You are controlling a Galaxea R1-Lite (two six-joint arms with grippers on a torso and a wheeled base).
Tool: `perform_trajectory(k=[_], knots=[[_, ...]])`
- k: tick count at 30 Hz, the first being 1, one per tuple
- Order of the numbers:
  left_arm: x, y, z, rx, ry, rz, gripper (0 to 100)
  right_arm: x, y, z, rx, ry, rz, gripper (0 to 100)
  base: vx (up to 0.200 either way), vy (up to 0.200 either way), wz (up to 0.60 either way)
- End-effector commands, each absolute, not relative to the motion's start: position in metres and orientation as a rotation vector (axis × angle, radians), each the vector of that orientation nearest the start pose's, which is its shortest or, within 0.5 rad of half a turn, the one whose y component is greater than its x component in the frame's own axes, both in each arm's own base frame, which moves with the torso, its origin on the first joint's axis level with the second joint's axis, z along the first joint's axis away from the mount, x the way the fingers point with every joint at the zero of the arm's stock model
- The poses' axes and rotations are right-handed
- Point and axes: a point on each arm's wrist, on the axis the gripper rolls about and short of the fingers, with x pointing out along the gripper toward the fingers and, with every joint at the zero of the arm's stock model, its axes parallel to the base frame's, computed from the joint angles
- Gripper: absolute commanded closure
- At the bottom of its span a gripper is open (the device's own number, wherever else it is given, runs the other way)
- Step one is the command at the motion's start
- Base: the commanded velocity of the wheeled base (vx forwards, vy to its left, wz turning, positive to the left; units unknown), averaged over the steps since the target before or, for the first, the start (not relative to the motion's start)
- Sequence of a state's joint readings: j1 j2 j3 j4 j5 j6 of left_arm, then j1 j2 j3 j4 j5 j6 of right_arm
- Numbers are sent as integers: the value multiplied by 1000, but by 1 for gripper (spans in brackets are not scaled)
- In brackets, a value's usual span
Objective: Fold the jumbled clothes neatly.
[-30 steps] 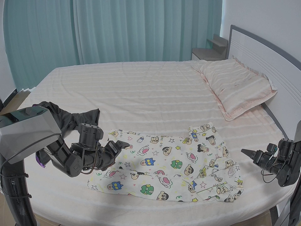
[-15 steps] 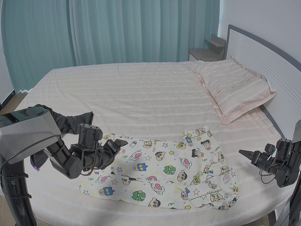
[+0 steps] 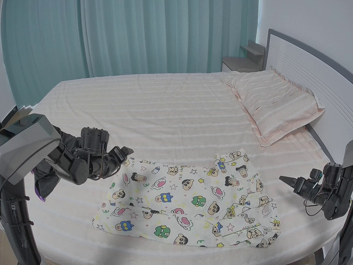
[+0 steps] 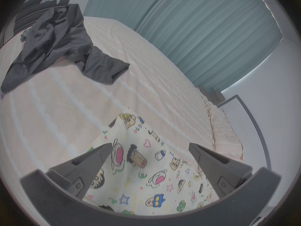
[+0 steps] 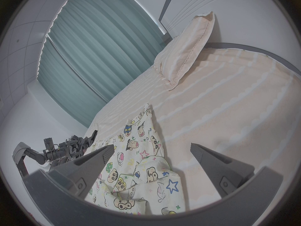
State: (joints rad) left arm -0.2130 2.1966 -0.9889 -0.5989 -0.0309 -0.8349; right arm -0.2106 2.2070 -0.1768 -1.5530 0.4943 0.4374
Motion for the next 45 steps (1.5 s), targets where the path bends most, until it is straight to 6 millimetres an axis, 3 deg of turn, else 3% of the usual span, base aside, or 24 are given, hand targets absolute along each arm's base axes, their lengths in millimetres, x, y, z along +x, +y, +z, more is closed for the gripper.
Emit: perform_trajectory(k=[1,4,12,22,33,39,40,45], knots=[[446,-45,48,-746,667,130,0,255,-37,3,584,513,184,0,0,0,0],[465,-41,34,-727,693,134,0,255,-34,2,579,520,186,0,0,0,0],[487,-44,-1,-664,749,88,0,255,-32,0,576,529,167,0,0,0,0],[497,-50,-16,-658,769,84,0,254,-32,-2,581,537,162,0,0,0,0],[502,-70,-30,-646,786,47,0,256,-29,-1,575,532,176,0,0,0,0],[503,-70,-30,-647,782,44,0,271,-23,3,581,493,198,0,0,0,0],[503,-70,-29,-649,779,47,100,276,-22,4,580,480,198,0,0,0,0],[502,-66,-23,-652,765,64,100,305,-13,1,565,476,211,0,0,0,0]])
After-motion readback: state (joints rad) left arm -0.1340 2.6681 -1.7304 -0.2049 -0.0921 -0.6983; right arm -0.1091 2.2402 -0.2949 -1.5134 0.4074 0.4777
